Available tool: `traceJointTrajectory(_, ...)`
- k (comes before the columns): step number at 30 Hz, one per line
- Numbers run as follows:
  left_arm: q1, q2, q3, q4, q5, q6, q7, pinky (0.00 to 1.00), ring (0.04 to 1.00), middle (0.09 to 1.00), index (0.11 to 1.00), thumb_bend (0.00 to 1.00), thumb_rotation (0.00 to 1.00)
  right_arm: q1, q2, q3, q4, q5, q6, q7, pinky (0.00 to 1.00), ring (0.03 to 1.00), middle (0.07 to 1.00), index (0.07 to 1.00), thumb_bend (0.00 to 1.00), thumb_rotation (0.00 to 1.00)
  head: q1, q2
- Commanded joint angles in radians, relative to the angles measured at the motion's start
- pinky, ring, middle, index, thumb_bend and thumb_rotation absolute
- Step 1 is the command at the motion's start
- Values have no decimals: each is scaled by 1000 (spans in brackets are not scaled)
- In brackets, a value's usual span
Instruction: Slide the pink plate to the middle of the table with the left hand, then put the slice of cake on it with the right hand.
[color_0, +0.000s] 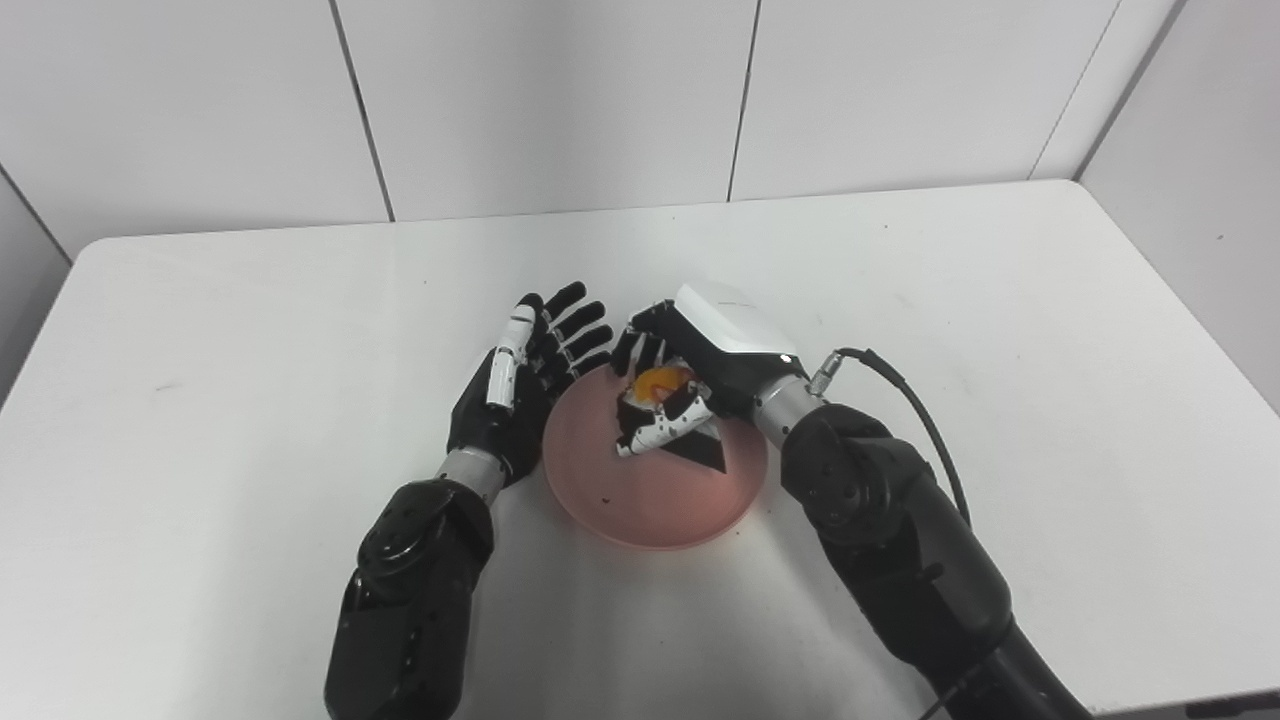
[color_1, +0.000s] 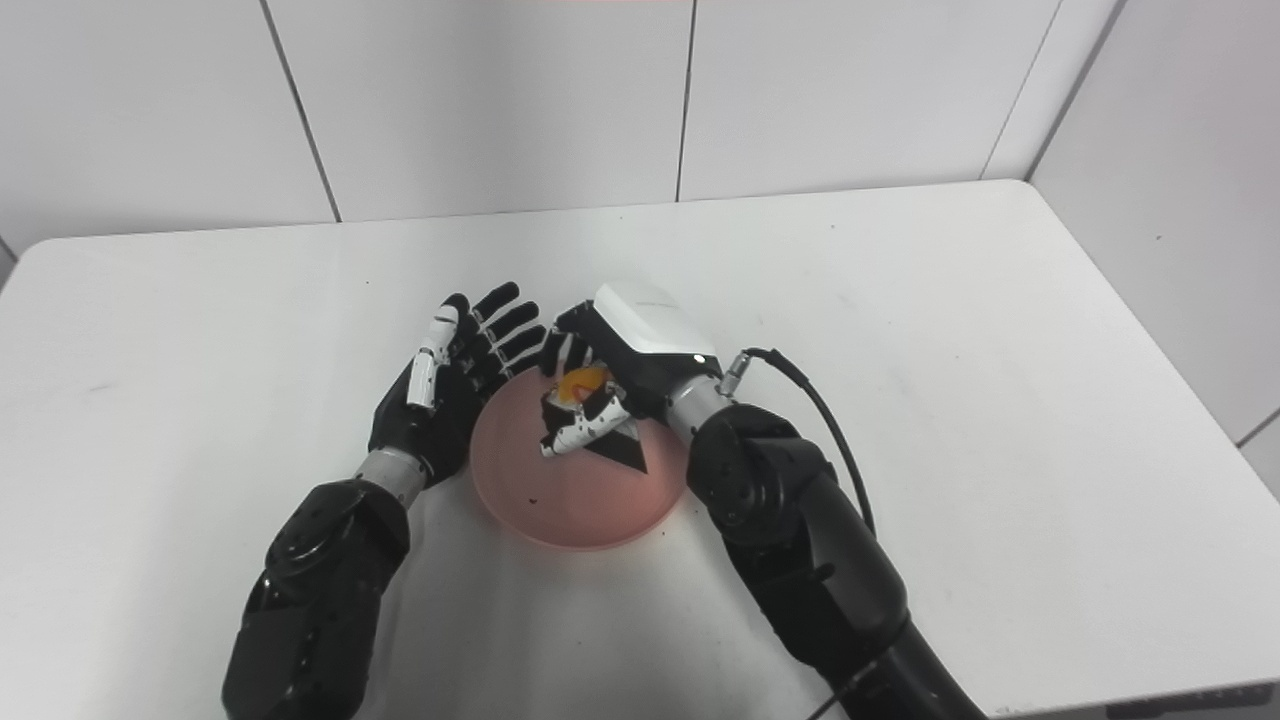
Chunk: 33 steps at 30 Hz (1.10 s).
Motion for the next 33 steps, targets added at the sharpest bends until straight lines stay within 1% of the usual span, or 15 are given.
traceJointTrajectory(1, 16, 0, -3, 23, 10, 65, 12, 842, 861, 873, 855, 375, 1000, -5, -5, 6, 17, -3, -17, -4, 272, 353, 408, 534, 518, 0, 1, 1)
traceJointTrajectory(4, 18, -1, -3, 17, 10, 70, 16, 846, 862, 874, 855, 373, 1000, -4, -6, 6, 22, 4, -19, -9, 266, 347, 407, 534, 518, 0, 1, 1)
traceJointTrajectory(5, 18, -2, -3, 16, 10, 71, 17, 845, 862, 875, 856, 373, 1000, -4, -6, 6, 23, 6, -18, -10, 264, 345, 449, 506, 524, 0, 1, 1)
traceJointTrajectory(6, 18, 0, -4, 17, 11, 69, 14, 844, 862, 875, 856, 374, 1000, -4, -6, 7, 24, 5, -17, -11, 262, 343, 467, 495, 526, 0, 1, 2)
traceJointTrajectory(9, 18, -1, -4, 15, 12, 71, 17, 841, 860, 872, 853, 376, 1000, -5, -5, 7, 30, 5, -10, -10, 262, 342, 477, 488, 528, 0, 1, 2)
traceJointTrajectory(12, 18, 0, -4, 16, 12, 69, 17, 839, 860, 872, 854, 377, 1000, -6, -7, 7, 42, 7, -9, -9, 276, 357, 427, 528, 519, 0, 2, 1)
traceJointTrajectory(15, 17, 0, -3, 22, 11, 65, 14, 841, 862, 873, 855, 382, 1000, -6, -8, 7, 49, 10, -4, -5, 274, 357, 414, 538, 517, 0, 2, 1)
traceJointTrajectory(24, 17, 0, -5, 22, 14, 64, 15, 846, 862, 872, 854, 383, 1000, -1, -11, 10, 36, 6, -6, -13, 270, 360, 415, 540, 517, 0, 2, 1)
traceJointTrajectory(26, 16, 1, -7, 23, 16, 60, 13, 845, 862, 872, 855, 381, 1000, 1, -12, 11, 25, 0, -9, -17, 280, 375, 424, 544, 517, 0, 4, 1)
traceJointTrajectory(28, 15, 2, -8, 25, 16, 61, 12, 845, 862, 872, 855, 381, 1000, 3, -17, 18, 6, -14, -14, -18, 308, 417, 440, 544, 518, 4, 4, 0)
traceJointTrajectory(29, 14, 2, -8, 25, 16, 62, 11, 846, 864, 877, 859, 380, 1000, 3, -20, 22, -4, -22, -16, -17, 364, 486, 560, 511, 515, 102, 4, 0)
traceJointTrajectory(30, 14, 2, -7, 27, 14, 60, 10, 845, 864, 878, 859, 380, 1000, 4, -24, 27, -24, -31, -8, -3, 382, 508, 598, 553, 544, 157, 4, -1)
traceJointTrajectory(31, 13, 2, -7, 29, 13, 59, 9, 843, 864, 878, 859, 379, 1000, 4, -26, 30, -37, -37, -2, 6, 398, 529, 631, 647, 602, 235, 4, -1)
traceJointTrajectory(32, 13, 2, -7, 30, 13, 58, 9, 841, 863, 878, 859, 378, 1000, 4, -27, 31, -45, -41, 2, 13, 409, 543, 655, 713, 643, 290, 4, -1)
traceJointTrajectory(33, 14, 2, -6, 27, 14, 61, 11, 841, 863, 878, 859, 378, 1000, 3, -29, 35, -70, -53, 18, 40, 410, 545, 657, 720, 647, 295, 4, -1)
